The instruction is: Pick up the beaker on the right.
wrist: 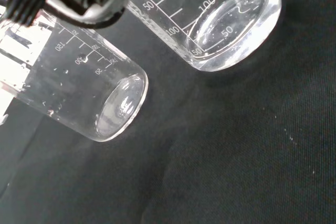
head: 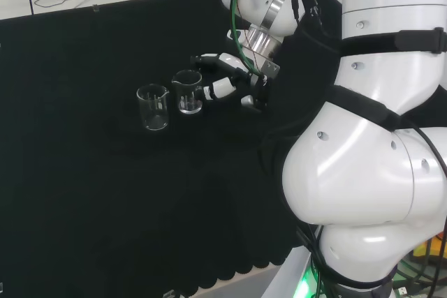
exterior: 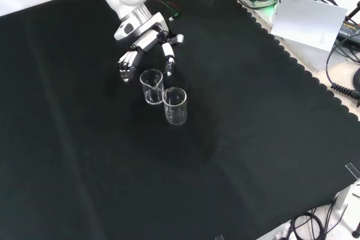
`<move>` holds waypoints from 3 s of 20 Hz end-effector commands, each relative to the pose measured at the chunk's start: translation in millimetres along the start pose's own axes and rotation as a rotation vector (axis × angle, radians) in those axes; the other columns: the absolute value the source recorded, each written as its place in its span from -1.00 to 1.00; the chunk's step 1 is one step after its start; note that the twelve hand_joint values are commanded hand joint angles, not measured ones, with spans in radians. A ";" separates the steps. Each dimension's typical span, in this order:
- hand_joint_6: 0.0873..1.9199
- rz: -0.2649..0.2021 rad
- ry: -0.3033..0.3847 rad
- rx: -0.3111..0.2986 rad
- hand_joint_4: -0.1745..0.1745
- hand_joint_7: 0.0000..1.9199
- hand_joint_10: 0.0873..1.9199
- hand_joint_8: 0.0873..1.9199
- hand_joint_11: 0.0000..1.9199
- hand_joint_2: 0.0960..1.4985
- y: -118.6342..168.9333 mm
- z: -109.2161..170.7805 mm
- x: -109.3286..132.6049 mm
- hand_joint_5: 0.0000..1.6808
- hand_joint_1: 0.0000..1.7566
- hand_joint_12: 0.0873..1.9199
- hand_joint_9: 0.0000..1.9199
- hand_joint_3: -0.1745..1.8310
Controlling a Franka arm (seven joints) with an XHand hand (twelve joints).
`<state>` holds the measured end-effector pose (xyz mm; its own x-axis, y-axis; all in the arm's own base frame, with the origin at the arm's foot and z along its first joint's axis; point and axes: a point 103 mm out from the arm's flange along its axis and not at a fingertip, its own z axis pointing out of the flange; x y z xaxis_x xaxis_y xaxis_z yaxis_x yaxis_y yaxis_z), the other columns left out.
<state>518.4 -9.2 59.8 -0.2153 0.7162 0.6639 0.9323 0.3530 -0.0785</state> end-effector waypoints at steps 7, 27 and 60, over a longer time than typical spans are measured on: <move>-1.00 -0.056 0.056 0.019 -0.10 -0.82 -0.43 -0.47 -1.00 -0.40 10.6 9.8 -0.5 -0.54 0.00 0.28 -0.71 -0.27; -1.00 -0.060 0.105 -0.061 -0.10 -0.76 -0.42 -0.45 -1.00 -0.41 15.0 20.8 -9.3 -0.46 0.01 0.33 -0.65 -0.26; -1.00 -0.077 0.115 -0.051 -0.14 -0.71 -0.43 -0.44 -1.00 -0.40 26.7 28.7 -1.3 -0.40 0.02 0.37 -0.59 -0.25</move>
<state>531.6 15.4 36.0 -0.2548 0.6138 0.7472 0.9298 0.3678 0.0149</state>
